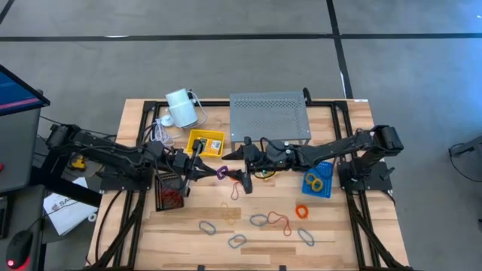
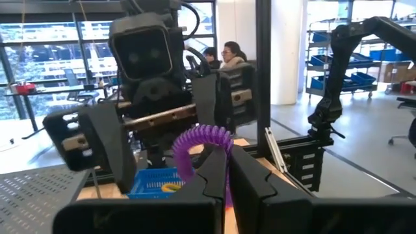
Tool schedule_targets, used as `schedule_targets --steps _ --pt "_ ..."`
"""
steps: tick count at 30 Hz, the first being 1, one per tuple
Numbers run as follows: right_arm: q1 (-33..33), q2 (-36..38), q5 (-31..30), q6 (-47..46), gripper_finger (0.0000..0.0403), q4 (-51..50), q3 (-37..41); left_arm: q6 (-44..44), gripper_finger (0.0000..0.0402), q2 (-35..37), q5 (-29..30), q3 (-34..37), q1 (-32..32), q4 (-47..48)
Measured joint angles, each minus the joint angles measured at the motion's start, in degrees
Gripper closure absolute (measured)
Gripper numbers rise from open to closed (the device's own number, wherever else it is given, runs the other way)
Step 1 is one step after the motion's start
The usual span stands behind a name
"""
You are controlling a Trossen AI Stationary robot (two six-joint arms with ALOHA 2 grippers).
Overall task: Pick & Place Office Desk Supplies
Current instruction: Put the violet spring keychain into the blue bin
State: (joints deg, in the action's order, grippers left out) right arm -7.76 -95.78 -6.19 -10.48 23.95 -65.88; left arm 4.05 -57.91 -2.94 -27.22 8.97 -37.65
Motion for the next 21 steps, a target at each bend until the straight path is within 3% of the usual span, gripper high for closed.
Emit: schedule_targets --steps 5,7,12,21 --pt "0.03 0.01 0.08 0.31 0.0190 -2.31 -1.35 -0.02 0.0401 0.00 -0.09 0.00 0.00 -0.02" --pt "0.05 -0.05 -0.06 0.33 0.0231 -2.79 -1.29 -0.02 0.0399 0.00 -0.08 0.00 0.00 -0.19" --pt "0.16 -0.05 0.17 0.72 0.0375 -4.49 -1.26 -0.04 0.0390 0.00 0.09 0.00 0.00 -1.09" --pt "0.34 -0.12 0.19 0.41 0.0395 -5.06 -1.23 -1.45 0.0378 0.00 0.15 0.00 0.00 -1.11"
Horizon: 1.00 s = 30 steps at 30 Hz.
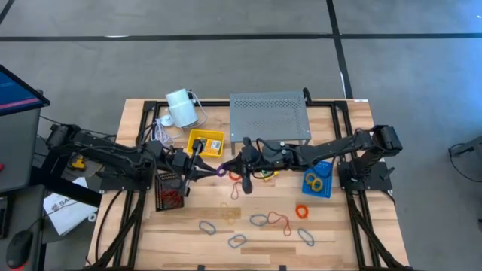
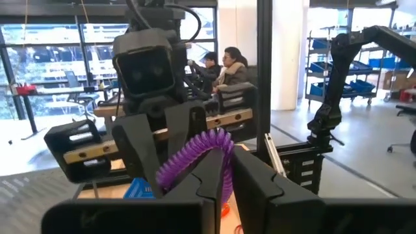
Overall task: Pick & Place Office Desk Supplies
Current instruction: Put the violet spring keychain into the blue bin
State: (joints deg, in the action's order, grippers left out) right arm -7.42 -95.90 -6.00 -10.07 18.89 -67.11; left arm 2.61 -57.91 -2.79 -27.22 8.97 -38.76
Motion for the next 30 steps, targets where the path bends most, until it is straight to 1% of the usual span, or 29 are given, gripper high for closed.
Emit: schedule_targets --steps 4,7,14,17,20,24,27,30 --pt "0.00 0.12 0.00 0.00 0.0398 -0.03 0.00 -1.51 0.0364 0.00 -0.15 0.00 0.00 0.08" --pt "0.00 0.85 0.00 0.02 0.0398 0.02 0.00 -1.48 0.0342 0.00 -0.26 0.00 0.26 0.04" --pt "-0.09 4.59 -0.05 0.07 0.0399 -2.27 0.01 -1.39 0.0262 0.15 -0.04 -0.02 0.28 -1.09" --pt "-0.09 7.06 -1.20 0.18 0.0399 -7.32 0.04 -1.39 0.0229 0.19 -0.01 -0.02 0.28 -1.15" --pt "-0.12 11.09 -3.94 0.01 0.0399 -15.77 0.04 -1.53 0.0205 0.20 0.00 -0.02 0.28 -1.10" --pt "-1.30 17.51 -11.34 -3.18 0.0399 -30.60 0.02 -1.53 0.0192 0.22 0.26 -0.02 0.28 0.12" --pt "-2.49 23.41 -16.50 -8.63 0.0399 -43.50 0.02 -1.45 0.0190 0.22 0.28 -0.02 0.28 0.46" --pt "-4.33 29.13 -20.64 -16.10 0.0399 -56.01 0.00 -1.42 0.0190 0.22 0.26 -0.02 0.28 0.57"
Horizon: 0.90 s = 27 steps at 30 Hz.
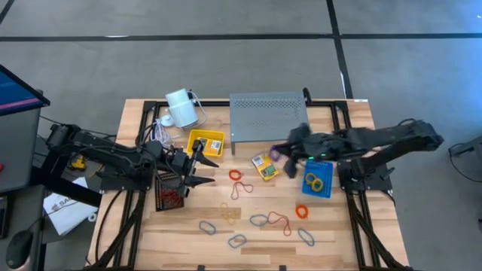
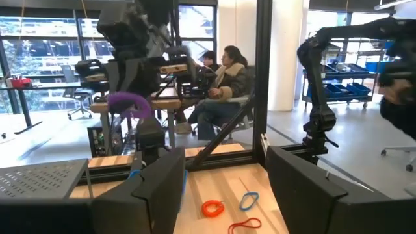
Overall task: Pick & Place Office Desk Supplies
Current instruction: Put the violet spring keychain into the blue bin
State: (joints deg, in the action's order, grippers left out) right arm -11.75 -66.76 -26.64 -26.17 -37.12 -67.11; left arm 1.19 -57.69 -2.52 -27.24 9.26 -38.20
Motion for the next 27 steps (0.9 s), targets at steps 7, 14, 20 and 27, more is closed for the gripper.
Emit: schedule_targets --steps 7,14,20,27 --pt "-7.96 8.54 -5.71 -21.44 0.0399 -24.81 0.00 0.00 0.0190 0.00 -0.02 0.00 0.00 0.87" --pt "-16.05 8.40 -5.75 -39.76 0.0399 -38.42 3.38 0.00 0.0190 0.00 -0.04 0.00 0.00 1.36" --pt "-20.13 7.89 -1.48 -51.31 0.0399 -39.79 11.92 0.01 0.0190 0.00 -0.07 0.00 0.00 1.38" --pt "-23.72 7.94 1.65 -59.06 0.0399 -34.72 19.08 0.02 0.0190 0.00 -0.26 0.00 -1.01 2.22"
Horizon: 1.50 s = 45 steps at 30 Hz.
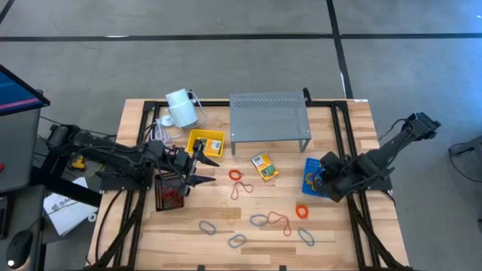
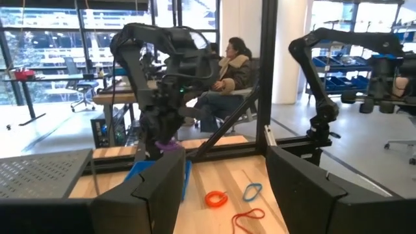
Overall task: Pick & Place Office Desk Supplies
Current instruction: Put the violet spring keychain into the blue bin, then put the orange spring keychain into the blue bin
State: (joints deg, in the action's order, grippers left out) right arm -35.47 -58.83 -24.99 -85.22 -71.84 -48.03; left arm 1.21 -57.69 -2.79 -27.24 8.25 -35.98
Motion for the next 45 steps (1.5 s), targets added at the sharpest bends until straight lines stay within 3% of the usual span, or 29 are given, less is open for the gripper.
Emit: schedule_targets --steps 14,29,34,41,45 --pt "4.61 -0.13 4.37 -1.36 0.0399 8.65 9.06 1.57 0.0190 0.00 0.24 0.00 -1.33 3.96" --pt "10.48 -6.01 11.67 4.50 0.0386 10.68 9.36 1.95 0.0190 0.00 0.22 0.00 -1.33 7.52" --pt "11.64 -7.44 11.82 8.64 0.0340 13.43 9.36 1.95 0.0190 0.00 0.20 0.00 -1.33 7.71" --pt "14.80 -7.45 13.02 11.36 0.0215 12.52 9.36 1.95 0.0190 0.00 0.20 0.00 -1.33 7.71" --pt "16.06 -7.43 12.81 11.31 0.0172 10.51 9.02 1.92 0.0190 0.00 0.17 0.00 -1.33 7.71"
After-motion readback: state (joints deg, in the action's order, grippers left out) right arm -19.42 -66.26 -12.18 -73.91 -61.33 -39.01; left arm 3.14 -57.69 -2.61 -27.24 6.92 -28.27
